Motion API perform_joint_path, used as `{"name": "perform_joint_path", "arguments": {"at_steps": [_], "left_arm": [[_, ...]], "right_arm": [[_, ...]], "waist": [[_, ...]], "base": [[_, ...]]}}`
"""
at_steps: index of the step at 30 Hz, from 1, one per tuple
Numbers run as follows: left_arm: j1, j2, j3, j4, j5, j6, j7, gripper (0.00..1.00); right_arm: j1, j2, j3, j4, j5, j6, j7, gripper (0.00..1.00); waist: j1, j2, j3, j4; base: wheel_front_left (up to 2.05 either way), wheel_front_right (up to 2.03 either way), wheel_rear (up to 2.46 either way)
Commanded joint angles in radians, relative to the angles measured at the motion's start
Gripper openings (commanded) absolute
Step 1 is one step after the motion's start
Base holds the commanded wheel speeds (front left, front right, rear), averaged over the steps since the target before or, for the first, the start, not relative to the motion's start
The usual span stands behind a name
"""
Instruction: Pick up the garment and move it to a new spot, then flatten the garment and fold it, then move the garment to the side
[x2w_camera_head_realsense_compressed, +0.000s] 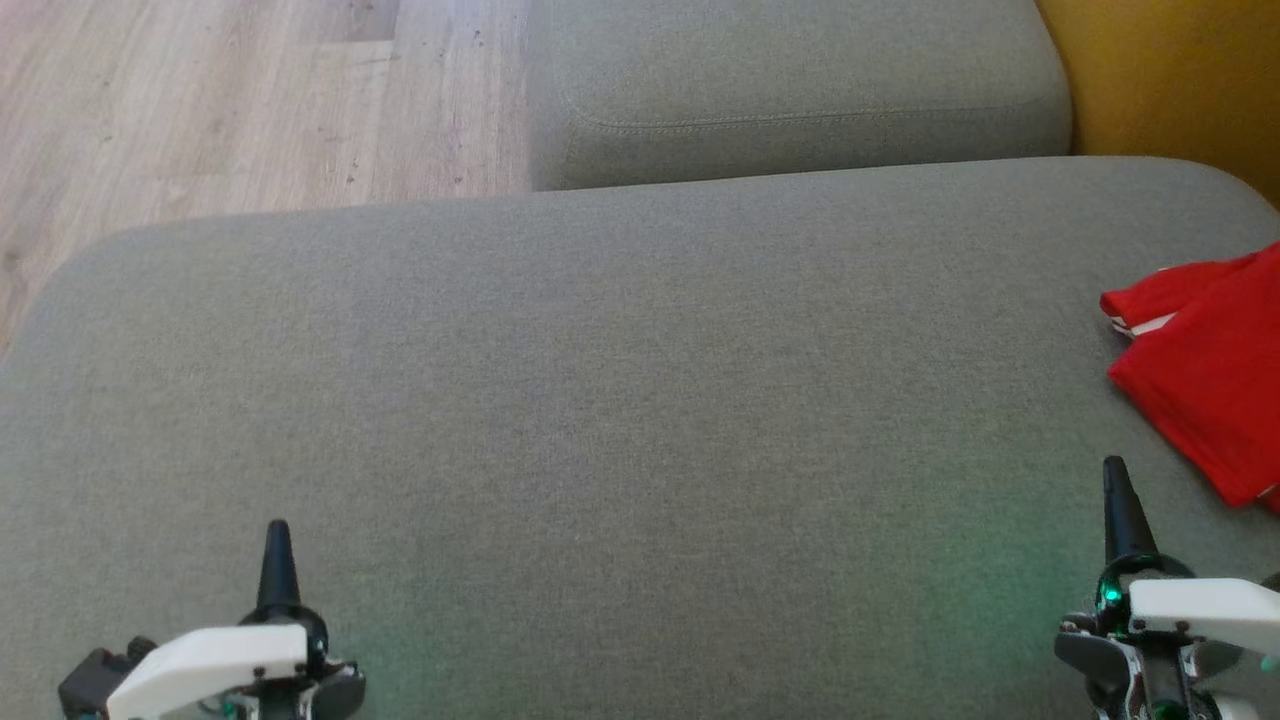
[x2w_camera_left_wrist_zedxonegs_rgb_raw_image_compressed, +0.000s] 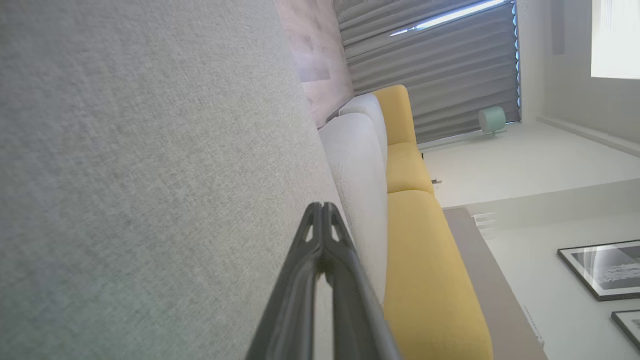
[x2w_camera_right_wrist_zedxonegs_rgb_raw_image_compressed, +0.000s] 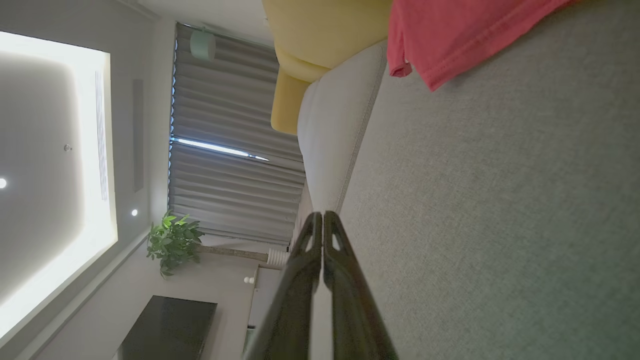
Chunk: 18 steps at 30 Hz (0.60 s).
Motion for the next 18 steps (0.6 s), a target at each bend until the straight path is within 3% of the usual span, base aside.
{"name": "perform_joint_path", "arguments": {"at_steps": [1, 18], "left_arm": [[-0.064, 0.011, 0.039, -0.027, -0.027, -0.012, 0.007, 0.00], [-0.104, 0.008, 0.099, -0.015, -0.219, -0.049, 0.058, 0.00]], "right_arm": [[-0.059, -0.017, 0.013, -0.026, 0.030, 0.003, 0.010, 0.00], [-0.116, -0.014, -0.009, -0.004, 0.231, 0.004, 0.061, 0.00]], "waist": [[0.0001, 0.0000, 0.001, -0.001], [0.0001, 0.0000, 0.013, -0.011]], "base": [[0.00, 0.00, 0.00], [0.00, 0.00, 0.00]]}}
